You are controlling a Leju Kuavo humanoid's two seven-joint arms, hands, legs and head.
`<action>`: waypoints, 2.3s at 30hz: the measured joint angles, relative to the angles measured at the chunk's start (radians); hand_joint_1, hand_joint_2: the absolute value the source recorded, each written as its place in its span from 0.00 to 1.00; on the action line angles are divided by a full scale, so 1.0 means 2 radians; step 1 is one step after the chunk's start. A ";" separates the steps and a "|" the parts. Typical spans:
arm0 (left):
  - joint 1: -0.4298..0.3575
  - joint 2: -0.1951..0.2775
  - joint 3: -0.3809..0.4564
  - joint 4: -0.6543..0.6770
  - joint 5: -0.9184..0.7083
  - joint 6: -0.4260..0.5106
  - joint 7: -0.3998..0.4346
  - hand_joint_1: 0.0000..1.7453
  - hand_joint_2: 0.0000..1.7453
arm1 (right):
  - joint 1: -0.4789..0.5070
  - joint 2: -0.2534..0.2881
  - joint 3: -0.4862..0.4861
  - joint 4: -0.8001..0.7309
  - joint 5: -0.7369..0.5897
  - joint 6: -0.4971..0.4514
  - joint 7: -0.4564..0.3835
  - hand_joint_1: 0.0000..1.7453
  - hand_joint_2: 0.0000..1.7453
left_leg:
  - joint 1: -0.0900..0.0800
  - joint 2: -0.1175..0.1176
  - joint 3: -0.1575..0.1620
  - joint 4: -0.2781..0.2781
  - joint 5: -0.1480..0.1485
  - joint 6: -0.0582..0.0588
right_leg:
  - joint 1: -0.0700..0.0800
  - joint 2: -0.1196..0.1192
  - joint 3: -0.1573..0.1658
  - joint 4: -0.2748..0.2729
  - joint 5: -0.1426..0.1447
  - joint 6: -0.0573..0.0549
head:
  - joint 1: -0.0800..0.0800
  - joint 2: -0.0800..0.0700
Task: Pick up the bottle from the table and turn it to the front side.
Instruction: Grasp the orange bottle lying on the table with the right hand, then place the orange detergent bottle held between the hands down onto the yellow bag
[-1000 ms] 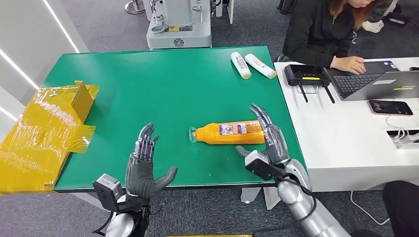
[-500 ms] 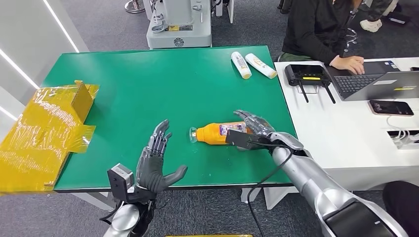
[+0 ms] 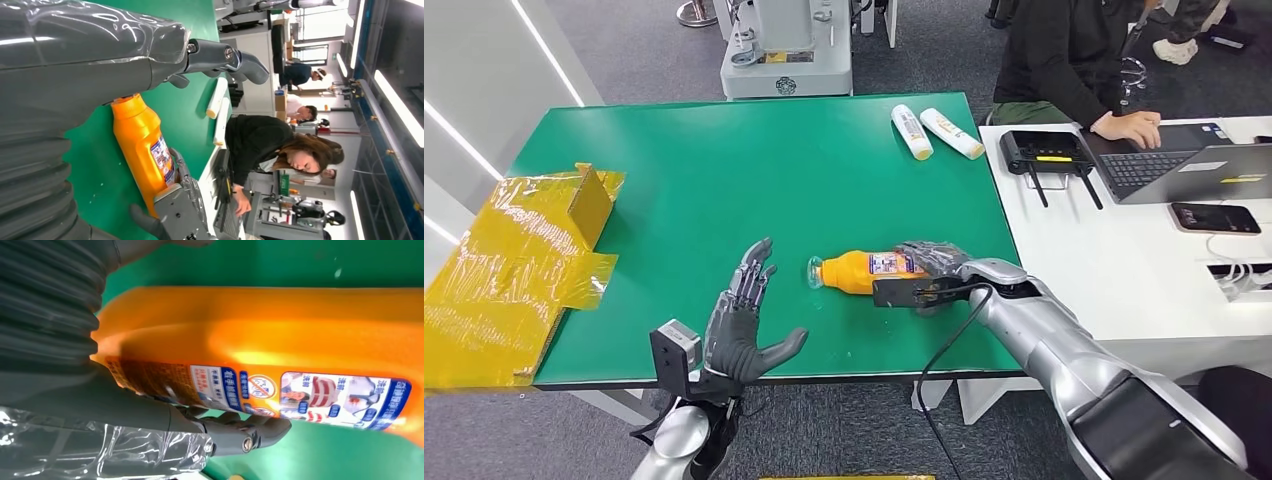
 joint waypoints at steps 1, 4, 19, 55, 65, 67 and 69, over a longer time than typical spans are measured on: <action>-0.001 0.000 0.000 0.002 0.001 0.001 0.000 0.00 1.00 | 0.000 0.002 0.005 0.001 0.002 -0.001 0.001 0.78 1.00 | 0.000 0.000 0.000 0.000 0.000 0.000 | 0.000 0.000 0.000 0.000 0.000 0.000 | 0.000 0.000; -0.003 0.000 0.000 0.006 0.006 0.004 0.000 0.00 1.00 | 0.000 0.007 0.018 0.004 0.011 -0.011 -0.001 1.00 1.00 | 0.000 0.000 0.000 0.000 0.000 0.000 | 0.000 0.000 0.000 0.000 0.000 0.000 | 0.000 0.000; 0.006 0.003 0.004 0.022 0.019 0.023 -0.016 0.00 1.00 | 0.004 0.014 0.066 0.008 0.037 -0.080 -0.021 1.00 1.00 | 0.000 0.000 0.000 0.000 0.000 0.000 | 0.000 0.000 0.000 0.000 0.000 0.000 | 0.000 0.000; 0.010 0.026 0.028 0.000 0.068 -0.009 -0.005 0.00 1.00 | 0.303 -0.002 -0.090 -0.334 -0.253 -0.245 -0.178 1.00 1.00 | 0.000 -0.001 -0.001 0.000 0.000 0.000 | 0.000 -0.001 0.000 0.000 -0.001 0.000 | 0.000 0.000; -0.022 0.027 0.025 -0.015 0.139 -0.109 0.070 0.00 1.00 | 0.284 0.018 -0.092 -0.324 -0.233 -0.242 -0.179 1.00 1.00 | 0.000 -0.001 -0.001 0.000 0.000 0.000 | 0.000 -0.001 0.000 0.000 -0.001 0.000 | 0.000 0.000; -0.035 0.025 0.025 -0.015 0.137 -0.112 0.079 0.00 1.00 | 0.272 0.025 -0.091 -0.313 -0.227 -0.236 -0.172 1.00 1.00 | 0.000 0.000 -0.001 0.000 0.000 0.000 | 0.000 -0.001 0.000 0.000 -0.001 0.000 | 0.000 0.000; -0.048 0.022 0.025 -0.015 0.132 -0.111 0.087 0.00 1.00 | 0.260 0.033 -0.091 -0.300 -0.220 -0.232 -0.167 1.00 1.00 | 0.000 -0.001 -0.001 0.000 0.000 0.000 | 0.000 -0.001 0.000 0.000 0.000 0.000 | 0.000 0.000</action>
